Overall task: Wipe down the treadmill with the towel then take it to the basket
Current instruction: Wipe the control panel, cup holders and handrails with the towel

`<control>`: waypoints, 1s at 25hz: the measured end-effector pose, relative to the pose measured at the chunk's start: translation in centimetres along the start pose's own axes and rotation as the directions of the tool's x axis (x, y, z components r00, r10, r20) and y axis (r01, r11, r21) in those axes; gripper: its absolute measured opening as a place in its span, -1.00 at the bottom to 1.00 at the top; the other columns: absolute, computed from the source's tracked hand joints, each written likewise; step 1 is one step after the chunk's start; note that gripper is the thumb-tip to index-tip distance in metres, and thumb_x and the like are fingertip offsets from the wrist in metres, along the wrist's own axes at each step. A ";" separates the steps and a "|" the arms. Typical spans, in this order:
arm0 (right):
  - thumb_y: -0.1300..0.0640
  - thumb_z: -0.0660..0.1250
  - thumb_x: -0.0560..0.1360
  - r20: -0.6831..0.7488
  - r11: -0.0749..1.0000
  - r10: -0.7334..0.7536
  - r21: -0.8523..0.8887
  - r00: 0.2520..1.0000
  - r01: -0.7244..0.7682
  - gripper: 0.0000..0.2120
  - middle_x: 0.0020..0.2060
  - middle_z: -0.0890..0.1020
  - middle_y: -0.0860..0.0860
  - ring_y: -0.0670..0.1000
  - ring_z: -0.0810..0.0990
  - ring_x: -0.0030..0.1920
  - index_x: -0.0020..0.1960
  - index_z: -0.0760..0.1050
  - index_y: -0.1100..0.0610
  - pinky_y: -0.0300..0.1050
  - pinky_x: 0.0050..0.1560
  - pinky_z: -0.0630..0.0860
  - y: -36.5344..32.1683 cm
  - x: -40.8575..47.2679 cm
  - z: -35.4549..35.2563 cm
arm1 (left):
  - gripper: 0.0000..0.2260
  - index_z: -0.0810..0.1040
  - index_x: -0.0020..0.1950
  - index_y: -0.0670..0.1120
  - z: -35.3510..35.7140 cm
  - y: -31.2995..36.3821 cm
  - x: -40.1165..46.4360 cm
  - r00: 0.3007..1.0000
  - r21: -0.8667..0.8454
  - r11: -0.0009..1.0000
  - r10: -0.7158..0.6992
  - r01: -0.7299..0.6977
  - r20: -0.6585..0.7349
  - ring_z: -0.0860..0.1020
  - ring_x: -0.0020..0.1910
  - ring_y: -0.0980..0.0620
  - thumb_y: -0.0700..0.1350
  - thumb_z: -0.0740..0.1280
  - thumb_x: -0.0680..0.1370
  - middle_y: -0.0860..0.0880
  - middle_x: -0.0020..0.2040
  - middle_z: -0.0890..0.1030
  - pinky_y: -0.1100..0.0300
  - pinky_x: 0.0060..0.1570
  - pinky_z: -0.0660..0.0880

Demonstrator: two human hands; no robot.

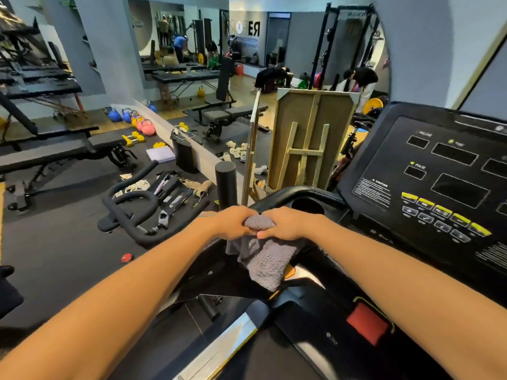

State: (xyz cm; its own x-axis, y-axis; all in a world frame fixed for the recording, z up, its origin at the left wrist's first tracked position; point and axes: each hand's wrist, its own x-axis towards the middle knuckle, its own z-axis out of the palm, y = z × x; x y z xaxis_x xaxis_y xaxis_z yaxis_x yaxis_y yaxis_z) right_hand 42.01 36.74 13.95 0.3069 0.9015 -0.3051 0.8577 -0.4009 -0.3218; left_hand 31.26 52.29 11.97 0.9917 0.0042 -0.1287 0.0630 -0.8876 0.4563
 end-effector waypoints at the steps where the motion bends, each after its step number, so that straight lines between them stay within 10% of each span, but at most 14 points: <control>1: -0.13 0.34 0.56 0.012 1.000 0.030 0.005 0.999 -0.030 -0.62 0.16 0.60 0.04 0.08 0.55 0.14 0.27 0.49 0.06 0.06 0.23 0.44 0.5 -0.6 0.9 | -0.78 0.57 0.21 -0.04 0.7 0.2 0.4 0.999 0.032 0.999 0.025 -0.026 0.035 0.54 0.04 0.02 -0.07 0.40 0.57 -0.01 0.10 0.63 0.13 0.01 0.41; 14: -0.01 0.28 0.56 -0.605 0.893 0.130 -0.272 0.786 -0.357 -0.84 0.01 0.62 0.04 0.17 0.63 0.03 0.08 0.43 0.03 0.00 -0.22 0.41 2.2 -1.3 -1.7 | -0.78 0.62 0.14 -0.07 -3.7 1.7 5.6 0.897 0.064 0.941 0.336 -0.332 -0.287 0.57 0.04 0.04 -0.25 0.35 0.53 -0.04 0.04 0.67 0.12 0.09 0.47; 21: -0.40 0.27 0.40 -0.175 0.929 0.040 -0.356 0.984 -0.101 -0.48 0.01 0.60 -0.03 0.08 0.55 0.06 0.15 0.53 -0.06 0.11 0.01 0.52 -0.2 -1.1 7.4 | -0.72 0.63 0.13 -0.03 5.1 -4.6 1.1 0.930 0.083 0.932 0.341 -0.354 0.138 0.62 0.04 -0.04 -0.23 0.37 0.45 -0.05 0.04 0.67 0.06 0.06 0.51; 25: -0.49 0.10 0.45 -0.084 0.967 0.235 0.122 0.968 -0.224 -0.49 -0.12 0.60 -0.08 0.02 0.55 0.02 -0.09 0.60 -0.14 0.20 0.08 0.52 -0.6 -0.1 5.6 | -0.63 0.56 0.23 0.01 5.6 -6.0 0.2 0.908 0.013 0.922 0.377 -0.386 0.183 0.54 0.00 0.11 0.07 0.36 0.44 0.07 0.08 0.60 0.18 0.02 0.46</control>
State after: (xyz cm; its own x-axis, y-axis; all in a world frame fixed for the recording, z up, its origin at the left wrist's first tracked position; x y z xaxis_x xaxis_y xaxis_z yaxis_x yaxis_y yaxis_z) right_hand 39.18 36.01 9.14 0.5333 0.7924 -0.2962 0.7103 -0.6096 -0.3518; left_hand 30.45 55.06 4.30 0.9034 -0.4155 -0.1059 -0.3263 -0.8264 0.4588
